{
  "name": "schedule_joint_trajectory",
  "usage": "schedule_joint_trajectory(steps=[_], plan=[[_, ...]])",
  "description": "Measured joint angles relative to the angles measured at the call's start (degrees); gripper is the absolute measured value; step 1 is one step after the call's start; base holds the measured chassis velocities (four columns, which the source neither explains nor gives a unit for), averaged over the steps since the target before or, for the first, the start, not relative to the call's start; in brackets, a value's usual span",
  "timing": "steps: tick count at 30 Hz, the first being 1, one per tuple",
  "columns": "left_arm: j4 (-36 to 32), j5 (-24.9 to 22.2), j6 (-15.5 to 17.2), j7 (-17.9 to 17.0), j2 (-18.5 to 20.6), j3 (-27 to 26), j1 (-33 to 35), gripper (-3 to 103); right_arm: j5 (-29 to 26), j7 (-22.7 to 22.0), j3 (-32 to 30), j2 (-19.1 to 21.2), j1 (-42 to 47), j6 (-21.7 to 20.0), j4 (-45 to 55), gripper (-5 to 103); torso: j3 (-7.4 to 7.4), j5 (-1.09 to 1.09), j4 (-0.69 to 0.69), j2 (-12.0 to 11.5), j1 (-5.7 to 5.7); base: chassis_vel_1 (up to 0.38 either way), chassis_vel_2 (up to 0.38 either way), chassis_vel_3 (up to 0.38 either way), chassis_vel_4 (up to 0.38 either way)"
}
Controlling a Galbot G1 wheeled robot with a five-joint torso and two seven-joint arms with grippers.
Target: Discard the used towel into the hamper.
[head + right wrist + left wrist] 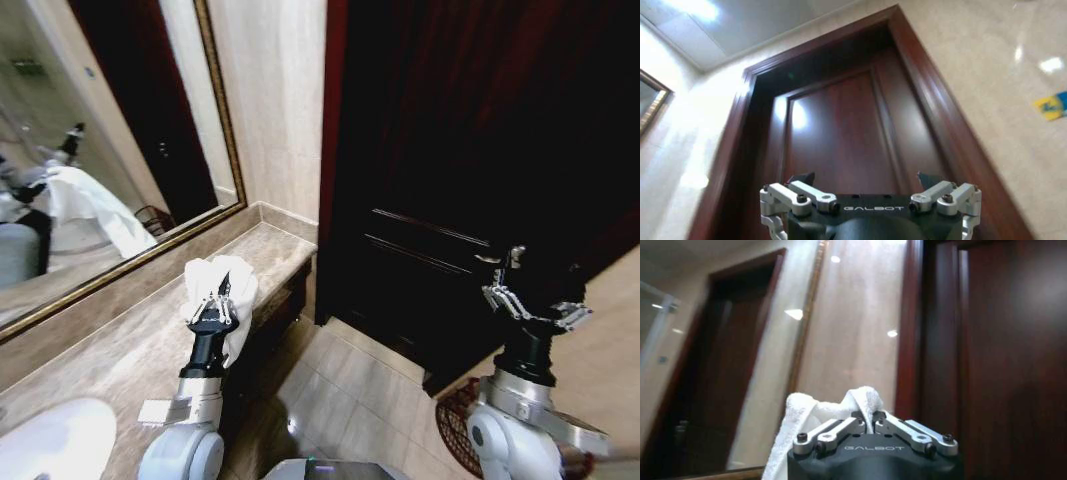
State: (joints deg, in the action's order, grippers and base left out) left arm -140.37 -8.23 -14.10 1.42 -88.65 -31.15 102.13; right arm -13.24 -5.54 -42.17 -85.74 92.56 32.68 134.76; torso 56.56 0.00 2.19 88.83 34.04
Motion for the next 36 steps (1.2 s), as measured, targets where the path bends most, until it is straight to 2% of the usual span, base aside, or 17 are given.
schedule_joint_trajectory(steps=[5,17,26,32,36], plan=[[0.6,1.2,-0.9,1.0,-0.4,1.5,0.7,2,3.1,0.0,0.0,-0.6,0.1,-0.3,-0.3,100,0.0,0.0,0.0,0.0,0.01,-0.124,-0.12,-0.112,-0.122],[1.9,3.0,-2.5,1.9,-0.9,2.8,1.0,2,3.2,4.3,-1.0,-1.1,1.7,0.9,-0.4,100,0.0,-0.01,0.02,0.0,0.01,-0.126,-0.123,-0.125,-0.121],[2.6,3.2,-2.9,2.0,-0.9,2.7,0.8,2,5.4,1.9,-0.2,-1.0,0.5,1.4,-0.9,100,0.0,0.0,0.01,0.0,0.01,-0.127,-0.128,-0.126,-0.12],[2.6,2.5,-2.8,2.0,-0.8,2.1,0.4,2,5.2,2.1,-0.4,-1.0,0.6,1.6,-1.0,100,0.0,-0.01,0.0,0.0,0.01,-0.114,-0.128,-0.123,-0.128],[2.6,2.1,-2.7,2.0,-0.7,1.9,0.3,2,5.0,3.7,-0.4,-1.0,0.7,1.9,-1.2,100,0.0,0.0,0.01,0.0,0.0,-0.114,-0.109,-0.137,-0.132]])
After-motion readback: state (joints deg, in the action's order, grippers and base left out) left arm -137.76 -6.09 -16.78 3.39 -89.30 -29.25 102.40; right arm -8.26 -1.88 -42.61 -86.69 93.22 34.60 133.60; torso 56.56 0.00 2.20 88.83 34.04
